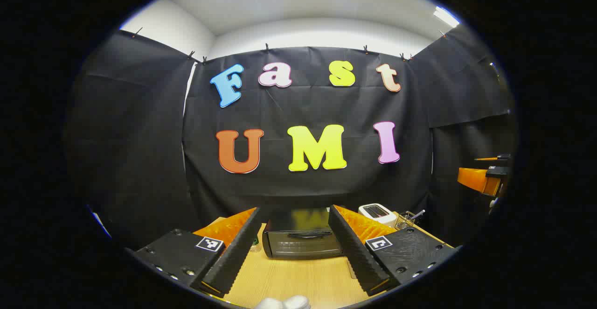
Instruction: Open the electric oven with the left hand, put the food in, and close the electric oven.
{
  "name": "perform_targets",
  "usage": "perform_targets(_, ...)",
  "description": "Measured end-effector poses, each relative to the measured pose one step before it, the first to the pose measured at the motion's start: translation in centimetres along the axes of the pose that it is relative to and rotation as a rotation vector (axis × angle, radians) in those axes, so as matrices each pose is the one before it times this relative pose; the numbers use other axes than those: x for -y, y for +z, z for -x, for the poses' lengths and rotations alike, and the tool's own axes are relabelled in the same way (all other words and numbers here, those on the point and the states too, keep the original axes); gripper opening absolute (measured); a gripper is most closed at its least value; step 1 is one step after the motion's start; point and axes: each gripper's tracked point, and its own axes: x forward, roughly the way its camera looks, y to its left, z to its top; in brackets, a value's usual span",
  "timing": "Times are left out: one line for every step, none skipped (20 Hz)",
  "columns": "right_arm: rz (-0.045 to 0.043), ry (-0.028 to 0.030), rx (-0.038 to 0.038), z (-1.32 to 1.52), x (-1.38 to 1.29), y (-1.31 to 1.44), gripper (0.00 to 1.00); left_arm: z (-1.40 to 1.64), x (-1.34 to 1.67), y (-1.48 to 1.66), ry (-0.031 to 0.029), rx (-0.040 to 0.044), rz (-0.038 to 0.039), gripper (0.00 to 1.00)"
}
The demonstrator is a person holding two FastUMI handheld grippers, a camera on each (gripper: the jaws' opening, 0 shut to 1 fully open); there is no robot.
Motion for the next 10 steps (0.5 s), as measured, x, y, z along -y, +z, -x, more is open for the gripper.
perform_targets(0.00642,0.0022,-0.00072,-0.146,-0.105,-0.079,0.95,-0.129,-0.024,-0.055,-0.00079,-0.0012,0.00135,1.0)
perform_targets(0.00698,0.00103,-0.00094,-0.1,-0.036,0.025,1.0,-0.007,0.044,-0.208,0.00085,-0.00377,0.00142,0.88)
perform_targets(0.00529,0.00002,-0.00351,-0.131,-0.03,-0.094,1.0,-0.187,-0.058,-0.023,-0.00092,-0.00135,0.00203,0.95)
perform_targets(0.00414,0.0013,-0.00224,-0.174,-0.062,-0.017,1.0,-0.198,0.07,-0.028,0.00009,0.00031,0.00091,0.95)
perform_targets(0.00172,-0.00251,-0.00387,-0.066,0.067,-0.122,0.95,-0.025,0.009,-0.066,0.00014,-0.00092,0.00118,0.95)
perform_targets(-0.00128,0.00044,-0.00209,-0.153,0.013,0.07,0.95,-0.188,-0.026,-0.136,0.00019,-0.00243,0.00065,0.95)
perform_targets(-0.00329,0.00061,0.00035,-0.118,-0.111,0.03,0.95,-0.174,0.072,-0.008,-0.00295,0.00157,0.00338,1.0)
perform_targets(-0.00551,0.00033,-0.00131,-0.017,0.052,-0.01,0.95,-0.104,0.132,-0.045,-0.0056,0.00019,0.007,1.0)
perform_targets(-0.0068,0.00278,0.00018,-0.051,0.065,0.021,0.95,-0.15,-0.099,-0.065,0.00241,-0.00173,0.0049,1.0)
perform_targets(-0.00281,-0.00138,-0.0014,-0.044,0.096,0.0,0.95,-0.14,-0.016,-0.009,0.00015,-0.00029,0.00222,1.0)
